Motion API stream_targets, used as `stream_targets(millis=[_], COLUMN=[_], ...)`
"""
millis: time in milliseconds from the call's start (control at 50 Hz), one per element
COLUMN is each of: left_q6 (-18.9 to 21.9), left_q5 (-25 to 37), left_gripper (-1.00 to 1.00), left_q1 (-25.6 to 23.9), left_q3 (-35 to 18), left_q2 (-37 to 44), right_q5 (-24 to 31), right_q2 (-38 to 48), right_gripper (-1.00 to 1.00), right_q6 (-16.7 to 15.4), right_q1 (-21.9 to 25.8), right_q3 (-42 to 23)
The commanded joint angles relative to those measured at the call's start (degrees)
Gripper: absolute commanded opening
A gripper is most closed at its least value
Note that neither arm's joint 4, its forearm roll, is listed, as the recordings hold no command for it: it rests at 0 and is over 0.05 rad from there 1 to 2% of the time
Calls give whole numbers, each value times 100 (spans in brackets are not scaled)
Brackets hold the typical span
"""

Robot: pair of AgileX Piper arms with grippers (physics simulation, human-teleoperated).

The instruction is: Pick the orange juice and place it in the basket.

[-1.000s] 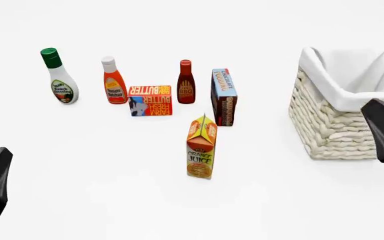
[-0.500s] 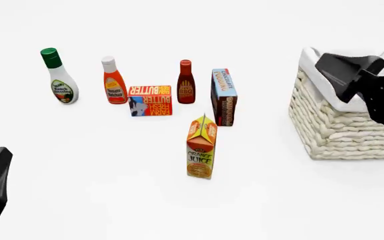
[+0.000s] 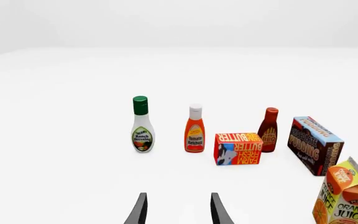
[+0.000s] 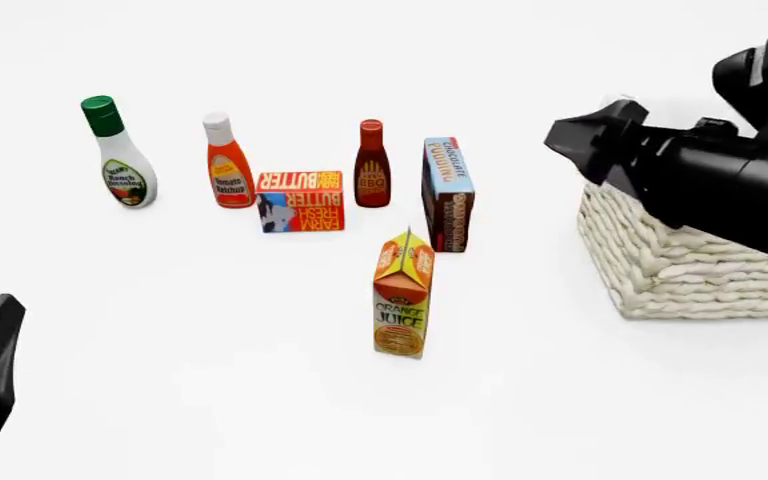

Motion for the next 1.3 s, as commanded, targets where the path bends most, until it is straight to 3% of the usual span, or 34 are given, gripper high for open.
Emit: stream_targets(millis=[20, 140, 360, 400, 460, 620, 900, 1120, 1300], left_q6=[1, 0, 1, 0, -1, 1, 0, 0, 0], left_q5=[-1, -1, -1, -1, 0, 0, -1, 0, 0], left_gripper=[100, 100, 100, 100, 100, 100, 100, 100, 100], left_q1=[0, 1, 0, -1, 1, 0, 1, 0, 0], left_q3=[0, 0, 0, 0, 0, 0, 0, 0, 0], left_q2=[0, 0, 0, 0, 0, 0, 0, 0, 0], right_q5=[552, 983, 1729, 1701, 1909, 2140, 2625, 3513, 4015], right_q2=[610, 1006, 1597, 1663, 1853, 2159, 2544, 3013, 3261], right_gripper=[100, 100, 100, 100, 100, 100, 100, 100, 100], right_q6=[218, 528, 692, 950, 893, 1379, 1584, 1535, 1694], right_q1=[202, 443, 665, 860, 884, 1287, 1437, 1501, 1614], right_q3=[-535, -890, -1669, -1672, -1971, -2103, -2545, -3350, -3770])
